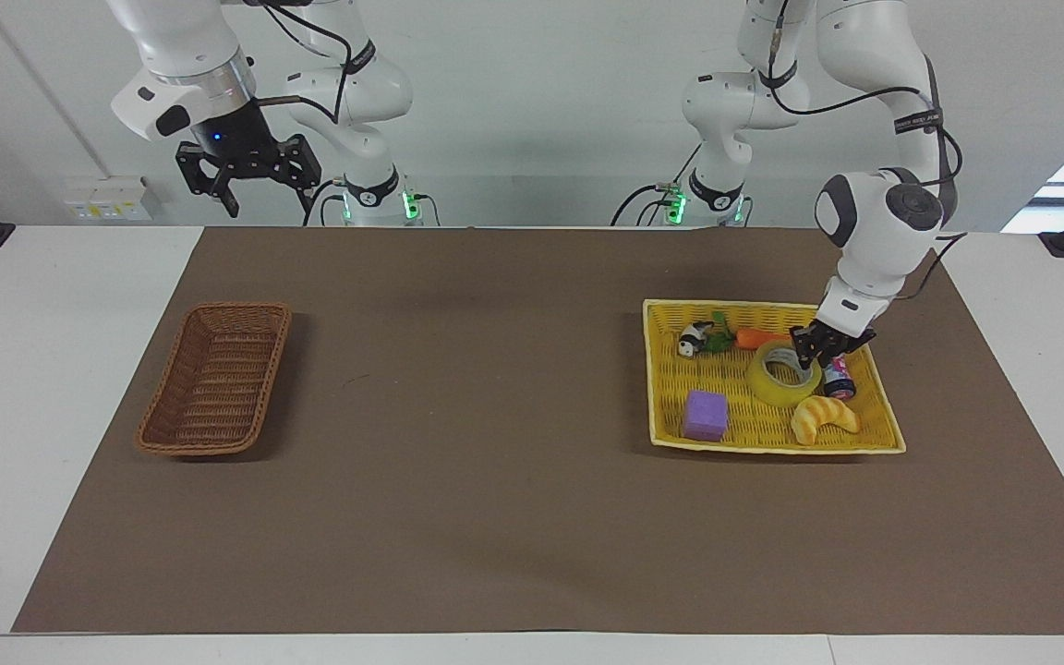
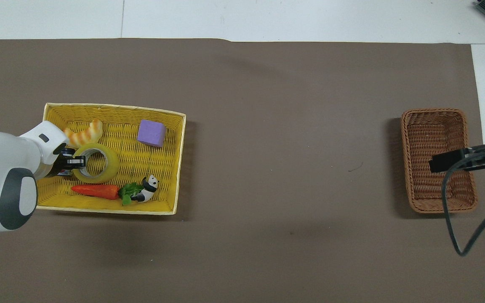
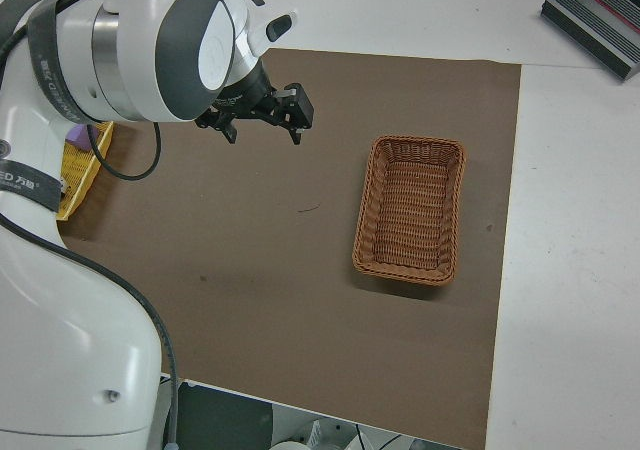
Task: Move tape to another basket
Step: 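Lower the left gripper onto the tape roll rim and close it, then lift the tape with the left gripper while the right gripper approaches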
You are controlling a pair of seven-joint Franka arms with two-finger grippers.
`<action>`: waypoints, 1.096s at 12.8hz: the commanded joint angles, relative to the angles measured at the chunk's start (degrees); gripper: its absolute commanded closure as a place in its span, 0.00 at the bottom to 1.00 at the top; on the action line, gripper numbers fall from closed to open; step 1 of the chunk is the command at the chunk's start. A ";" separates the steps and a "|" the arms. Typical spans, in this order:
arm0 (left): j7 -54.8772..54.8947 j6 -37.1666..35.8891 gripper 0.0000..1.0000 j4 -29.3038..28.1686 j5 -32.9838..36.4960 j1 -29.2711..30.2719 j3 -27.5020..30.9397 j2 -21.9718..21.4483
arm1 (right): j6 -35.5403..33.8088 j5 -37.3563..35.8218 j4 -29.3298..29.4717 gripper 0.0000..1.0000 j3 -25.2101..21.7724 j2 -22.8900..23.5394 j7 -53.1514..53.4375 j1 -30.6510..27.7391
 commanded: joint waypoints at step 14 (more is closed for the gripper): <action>-18.88 -23.27 1.00 23.02 -9.19 -8.96 -2.42 -0.42 | 3.22 18.60 -3.39 0.00 -0.02 -0.40 12.18 -0.15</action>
